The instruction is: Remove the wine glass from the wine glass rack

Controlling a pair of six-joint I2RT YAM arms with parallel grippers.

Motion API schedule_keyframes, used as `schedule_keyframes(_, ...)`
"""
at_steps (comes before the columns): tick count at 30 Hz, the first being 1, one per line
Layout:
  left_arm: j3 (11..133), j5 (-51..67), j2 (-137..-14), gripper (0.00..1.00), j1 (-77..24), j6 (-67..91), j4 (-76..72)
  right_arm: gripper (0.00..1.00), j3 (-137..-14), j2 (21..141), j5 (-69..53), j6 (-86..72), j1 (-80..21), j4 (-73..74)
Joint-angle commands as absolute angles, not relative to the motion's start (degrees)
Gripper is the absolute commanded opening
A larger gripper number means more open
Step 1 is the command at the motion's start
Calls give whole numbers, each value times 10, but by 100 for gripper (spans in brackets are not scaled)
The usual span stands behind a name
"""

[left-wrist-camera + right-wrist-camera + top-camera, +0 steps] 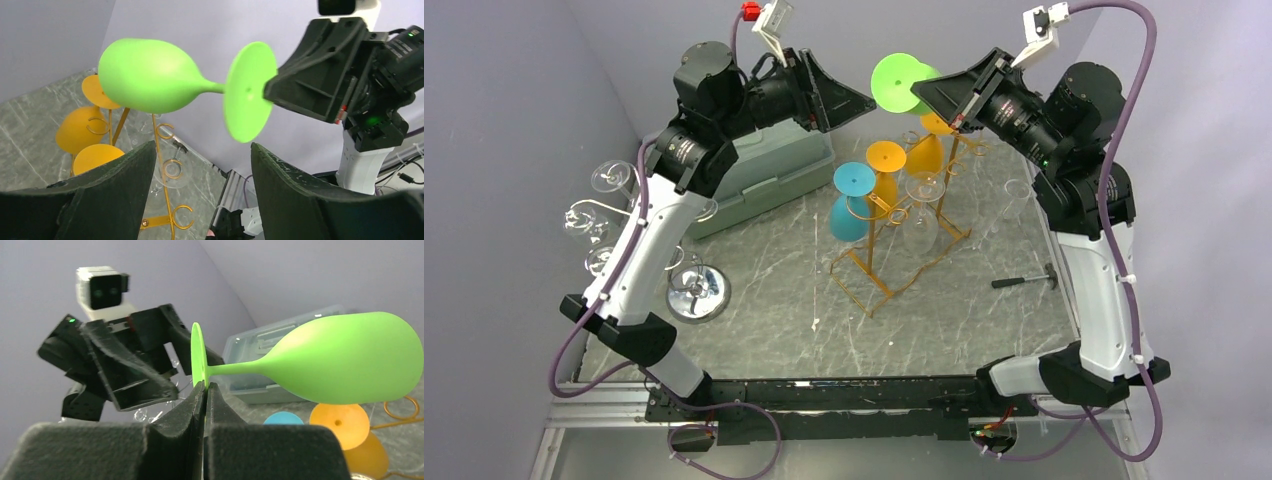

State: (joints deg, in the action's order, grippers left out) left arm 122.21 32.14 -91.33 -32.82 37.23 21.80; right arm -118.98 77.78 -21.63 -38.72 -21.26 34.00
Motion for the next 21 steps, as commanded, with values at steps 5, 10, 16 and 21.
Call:
schedule_keyframes(5,1210,389,-904,71,-301,448,121,0,-1207,791,-251,-372,-234,264)
schedule_keyframes(10,1194,414,-904,67,-297,485,76,0,-1214,803,-264,-373,-236,257)
schedule_keyframes(16,1181,424,-907,58,-296,506,55,0,-1199,803,-295,-373,-237,227)
schedule_keyframes(21,1168,430,-902,43,-295,523,37,0,-1186,802,-321,-372,-237,204)
